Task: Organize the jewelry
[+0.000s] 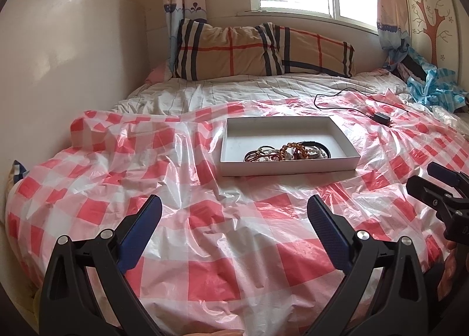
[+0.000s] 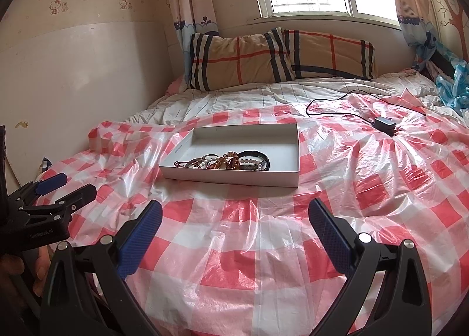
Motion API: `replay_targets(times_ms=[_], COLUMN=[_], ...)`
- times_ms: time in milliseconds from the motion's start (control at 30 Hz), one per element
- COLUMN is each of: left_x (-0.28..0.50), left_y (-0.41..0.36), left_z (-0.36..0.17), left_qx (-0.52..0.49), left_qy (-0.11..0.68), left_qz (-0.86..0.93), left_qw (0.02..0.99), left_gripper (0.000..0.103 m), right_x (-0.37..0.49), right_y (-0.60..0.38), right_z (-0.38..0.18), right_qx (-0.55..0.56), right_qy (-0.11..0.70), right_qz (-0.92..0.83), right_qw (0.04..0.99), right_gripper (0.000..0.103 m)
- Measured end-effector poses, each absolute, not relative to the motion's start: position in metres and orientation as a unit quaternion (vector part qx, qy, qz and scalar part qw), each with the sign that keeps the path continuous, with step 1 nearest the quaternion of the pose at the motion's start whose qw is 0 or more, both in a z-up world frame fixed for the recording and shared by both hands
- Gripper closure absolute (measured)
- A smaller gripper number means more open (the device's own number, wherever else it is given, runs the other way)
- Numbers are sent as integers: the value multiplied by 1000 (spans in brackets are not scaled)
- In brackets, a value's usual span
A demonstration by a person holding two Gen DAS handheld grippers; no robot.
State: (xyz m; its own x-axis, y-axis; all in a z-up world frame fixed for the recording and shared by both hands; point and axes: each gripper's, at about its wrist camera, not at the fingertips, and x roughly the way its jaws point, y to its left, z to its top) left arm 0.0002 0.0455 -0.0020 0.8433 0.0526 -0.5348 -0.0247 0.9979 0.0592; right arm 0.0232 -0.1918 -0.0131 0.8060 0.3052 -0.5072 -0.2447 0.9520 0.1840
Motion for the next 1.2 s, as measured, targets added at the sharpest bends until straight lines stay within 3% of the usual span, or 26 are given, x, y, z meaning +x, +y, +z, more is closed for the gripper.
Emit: replay_targets(times_ms=[1200], left_x=[2], left_y=[43], left_z=[-3], left_qx=[31], left_qy=[279], left_qz=[13], left_qw=[960], left_gripper=[8], right_x=[23], right_y=[-196], right_z=[-12], right_qx=[62], right_qy=[271], right_qz=[143], right_qw=[950], right_gripper=[7])
